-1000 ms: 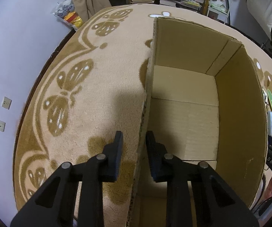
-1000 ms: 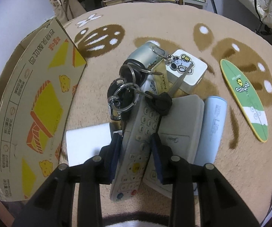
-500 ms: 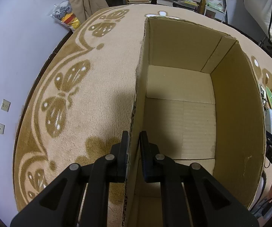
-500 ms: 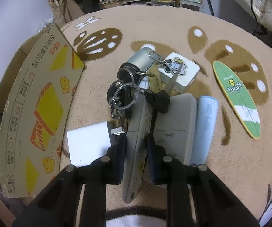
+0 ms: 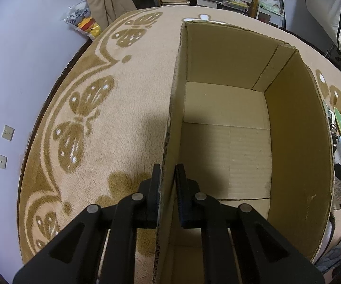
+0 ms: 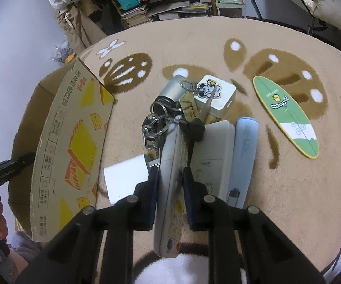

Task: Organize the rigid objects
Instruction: 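Lift the white remote with the right gripper and carry it over the box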

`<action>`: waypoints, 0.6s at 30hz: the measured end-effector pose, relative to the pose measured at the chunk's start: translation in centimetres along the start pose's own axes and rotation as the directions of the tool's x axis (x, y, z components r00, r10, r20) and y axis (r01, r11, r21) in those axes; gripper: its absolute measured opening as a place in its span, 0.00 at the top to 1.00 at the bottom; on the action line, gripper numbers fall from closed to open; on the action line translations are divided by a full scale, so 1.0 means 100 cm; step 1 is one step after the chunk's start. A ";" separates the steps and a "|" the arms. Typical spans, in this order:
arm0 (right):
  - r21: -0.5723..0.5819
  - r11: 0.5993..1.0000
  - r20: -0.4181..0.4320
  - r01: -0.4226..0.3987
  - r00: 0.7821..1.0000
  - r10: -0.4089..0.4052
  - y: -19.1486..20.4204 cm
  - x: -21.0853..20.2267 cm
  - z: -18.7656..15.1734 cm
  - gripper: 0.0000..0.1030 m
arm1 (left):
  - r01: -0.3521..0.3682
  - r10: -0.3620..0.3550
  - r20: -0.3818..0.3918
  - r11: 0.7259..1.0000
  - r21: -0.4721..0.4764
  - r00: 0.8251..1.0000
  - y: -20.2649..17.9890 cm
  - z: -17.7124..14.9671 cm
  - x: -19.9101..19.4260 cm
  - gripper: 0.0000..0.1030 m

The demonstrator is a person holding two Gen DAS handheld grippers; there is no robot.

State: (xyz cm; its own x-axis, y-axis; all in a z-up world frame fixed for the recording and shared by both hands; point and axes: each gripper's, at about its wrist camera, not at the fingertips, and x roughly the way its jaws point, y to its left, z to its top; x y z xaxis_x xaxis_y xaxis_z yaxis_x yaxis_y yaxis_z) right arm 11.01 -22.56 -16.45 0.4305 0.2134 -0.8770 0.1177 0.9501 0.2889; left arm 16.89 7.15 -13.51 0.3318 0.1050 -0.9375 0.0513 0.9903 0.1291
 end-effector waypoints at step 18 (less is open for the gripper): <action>-0.002 0.998 0.089 -0.061 0.994 0.061 0.007 -0.046 0.003 0.81 | -0.128 0.126 0.029 0.988 0.090 0.992 -0.018 -0.003 0.003 0.84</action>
State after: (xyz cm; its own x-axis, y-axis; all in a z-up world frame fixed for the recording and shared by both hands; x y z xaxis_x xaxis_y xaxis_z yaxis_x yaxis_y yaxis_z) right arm 9.36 -22.91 -12.05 0.5144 0.2495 -0.8205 0.0892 0.9360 0.3406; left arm 16.65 5.37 -14.10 0.3628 0.2259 -0.9041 0.0928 0.9566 0.2763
